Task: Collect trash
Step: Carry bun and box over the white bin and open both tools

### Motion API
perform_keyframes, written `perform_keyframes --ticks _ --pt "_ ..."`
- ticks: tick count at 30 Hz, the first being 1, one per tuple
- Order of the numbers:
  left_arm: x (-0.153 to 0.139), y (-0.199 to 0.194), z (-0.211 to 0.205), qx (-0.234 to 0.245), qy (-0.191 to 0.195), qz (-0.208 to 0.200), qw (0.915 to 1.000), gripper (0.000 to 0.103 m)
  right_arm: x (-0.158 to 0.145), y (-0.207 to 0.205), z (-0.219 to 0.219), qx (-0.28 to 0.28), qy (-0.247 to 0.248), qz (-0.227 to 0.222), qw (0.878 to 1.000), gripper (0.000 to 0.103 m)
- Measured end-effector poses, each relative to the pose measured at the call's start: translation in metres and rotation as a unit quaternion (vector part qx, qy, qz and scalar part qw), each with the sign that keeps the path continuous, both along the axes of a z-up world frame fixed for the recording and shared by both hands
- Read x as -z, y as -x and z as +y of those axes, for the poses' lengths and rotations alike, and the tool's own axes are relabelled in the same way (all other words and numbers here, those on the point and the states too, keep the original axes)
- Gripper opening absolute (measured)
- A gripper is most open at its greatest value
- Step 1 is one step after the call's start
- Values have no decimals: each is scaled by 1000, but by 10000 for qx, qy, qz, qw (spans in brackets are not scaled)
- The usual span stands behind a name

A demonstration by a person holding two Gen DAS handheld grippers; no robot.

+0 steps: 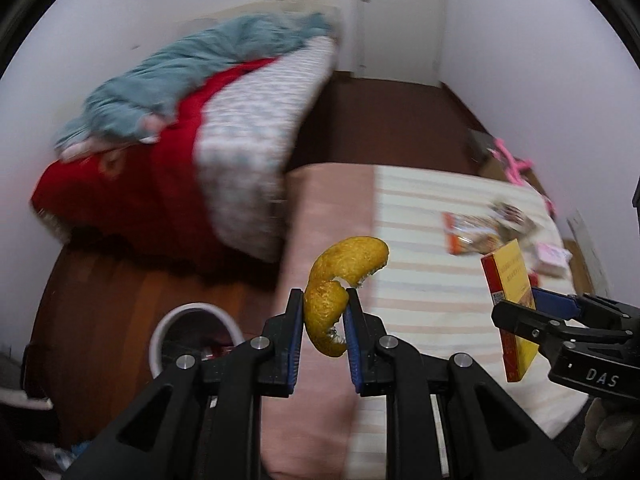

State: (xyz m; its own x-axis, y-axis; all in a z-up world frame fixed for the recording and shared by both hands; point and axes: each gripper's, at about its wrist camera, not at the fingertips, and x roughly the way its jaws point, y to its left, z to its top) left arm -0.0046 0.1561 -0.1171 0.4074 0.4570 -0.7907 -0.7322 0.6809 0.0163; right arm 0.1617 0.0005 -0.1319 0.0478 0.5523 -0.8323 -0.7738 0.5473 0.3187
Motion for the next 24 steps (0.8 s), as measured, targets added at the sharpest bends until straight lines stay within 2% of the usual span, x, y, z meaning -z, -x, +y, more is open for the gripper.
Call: perform_keyframes --ticks 4,7,11,14,15,17,19,24 --pt "6 58 54 -675 215 -48 9975 16 -12 36 56 -514 -180 99 9985 61" --pt "23 96 93 -1109 557 -100 9922 16 -8 69 109 -932 -188 287 9951 61" --pt "73 143 154 -1621 1298 -33 9782 16 18 110 173 -1369 12 589 9888 61" --pt "113 165 188 -1859 1819 37 9656 17 53 138 219 -1601 312 776 9836 61" --pt "135 174 203 -1964 2123 74 9572 17 65 146 233 -1666 430 827 9816 61" --pt "161 183 217 -2052 2492 93 9464 17 94 162 263 -1774 696 961 9770 61" --pt "192 194 234 -2188 2906 105 9314 17 123 176 288 -1867 982 1071 9716 61" --pt "241 205 254 -2410 3516 -12 9046 20 190 198 334 -1985 1612 1276 9583 61"
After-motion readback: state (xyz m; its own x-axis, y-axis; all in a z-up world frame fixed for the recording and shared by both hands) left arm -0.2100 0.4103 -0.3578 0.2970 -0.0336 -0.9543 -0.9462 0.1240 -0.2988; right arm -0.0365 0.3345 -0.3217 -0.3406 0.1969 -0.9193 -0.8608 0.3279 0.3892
